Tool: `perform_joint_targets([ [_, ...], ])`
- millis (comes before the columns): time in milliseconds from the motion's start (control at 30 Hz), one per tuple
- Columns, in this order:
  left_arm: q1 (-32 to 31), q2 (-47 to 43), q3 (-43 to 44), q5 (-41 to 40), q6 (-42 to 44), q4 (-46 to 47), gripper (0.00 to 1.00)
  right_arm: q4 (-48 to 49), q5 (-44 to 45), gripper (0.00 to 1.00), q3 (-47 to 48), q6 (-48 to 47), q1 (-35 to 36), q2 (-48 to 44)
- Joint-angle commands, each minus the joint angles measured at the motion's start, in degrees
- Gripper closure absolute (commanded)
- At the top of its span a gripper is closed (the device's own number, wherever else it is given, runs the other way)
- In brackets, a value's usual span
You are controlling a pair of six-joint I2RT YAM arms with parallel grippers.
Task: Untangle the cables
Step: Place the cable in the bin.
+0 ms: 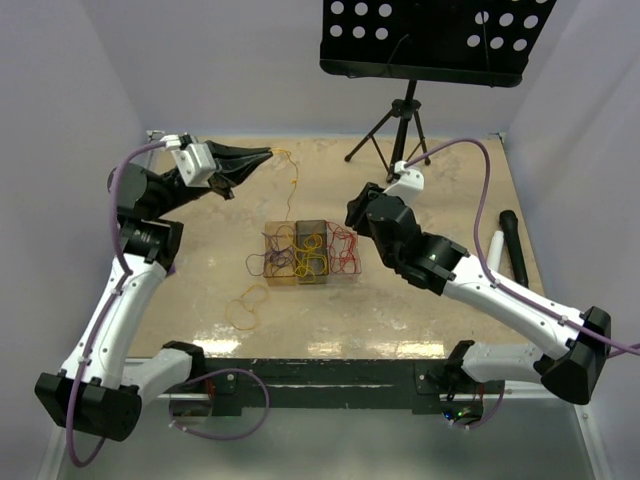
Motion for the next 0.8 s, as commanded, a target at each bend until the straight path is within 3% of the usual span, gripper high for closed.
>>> perform_joint_targets([
  [0,-1.0,3.0,2.3,-1.8,1.8,2.4,1.0,1.5,1.3,0.53,-0.7,1.6,-0.3,-1.9],
  [300,-1.0,5.9,8.5,-2.6,0.2,3.1,1.0,1.9,0.6,0.54,-0.4,1.1,-0.4,-1.2],
  [767,-1.0,6.3,10.0,-2.3,0.3,3.3,1.0,2.5,0.1,0.55,-0.6,0.5,-0.9,-0.7],
])
